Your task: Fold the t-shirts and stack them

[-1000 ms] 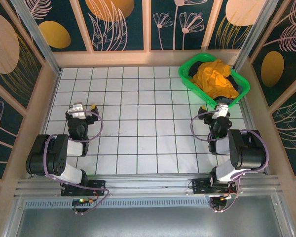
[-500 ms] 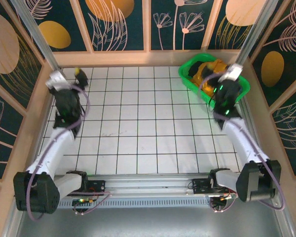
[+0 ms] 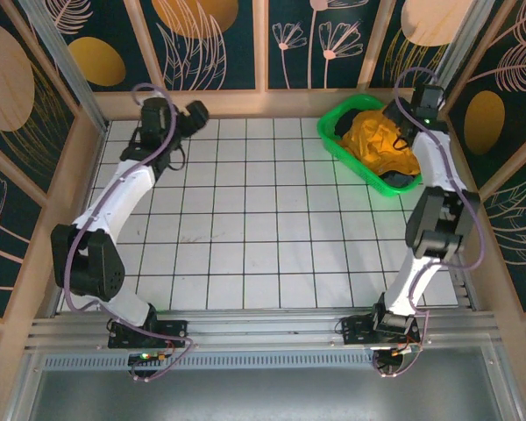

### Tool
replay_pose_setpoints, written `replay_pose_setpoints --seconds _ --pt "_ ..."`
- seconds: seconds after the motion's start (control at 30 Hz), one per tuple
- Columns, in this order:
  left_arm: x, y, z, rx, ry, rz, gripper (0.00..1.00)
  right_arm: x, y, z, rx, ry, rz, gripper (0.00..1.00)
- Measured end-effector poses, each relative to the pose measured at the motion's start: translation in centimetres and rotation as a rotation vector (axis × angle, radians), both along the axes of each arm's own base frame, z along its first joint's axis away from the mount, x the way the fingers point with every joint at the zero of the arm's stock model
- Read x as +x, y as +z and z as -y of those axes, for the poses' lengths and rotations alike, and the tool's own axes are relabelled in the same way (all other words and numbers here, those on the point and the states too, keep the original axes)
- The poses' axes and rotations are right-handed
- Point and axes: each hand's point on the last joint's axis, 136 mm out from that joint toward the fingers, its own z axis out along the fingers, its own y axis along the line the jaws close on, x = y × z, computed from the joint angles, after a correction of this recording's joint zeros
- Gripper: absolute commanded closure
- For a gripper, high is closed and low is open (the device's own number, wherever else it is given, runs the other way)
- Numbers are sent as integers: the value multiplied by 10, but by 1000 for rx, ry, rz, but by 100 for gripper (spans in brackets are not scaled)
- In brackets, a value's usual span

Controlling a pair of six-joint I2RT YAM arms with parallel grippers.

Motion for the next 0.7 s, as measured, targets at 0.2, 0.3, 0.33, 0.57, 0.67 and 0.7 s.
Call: replay_pose_setpoints --seconds 0.2,0.3,0.33,0.57,0.67,0.7 --pt "-23 -3 58 -34 -167 -33 28 21 -66 1 24 34 -158 60" --pt "-27 0 63 -51 -186 -35 38 25 -73 3 36 41 -176 96" --pt "-28 2 63 -54 -188 -33 40 25 -72 3 38 43 -175 100" --pt "-35 17 61 -56 -189 -4 53 24 -10 -6 17 60 -49 100" --pt "-35 15 58 -47 -175 -11 54 18 53 -14 -6 74 85 100" --pt "-35 14 56 -43 -168 -16 54 14 79 -18 -14 80 142 100"
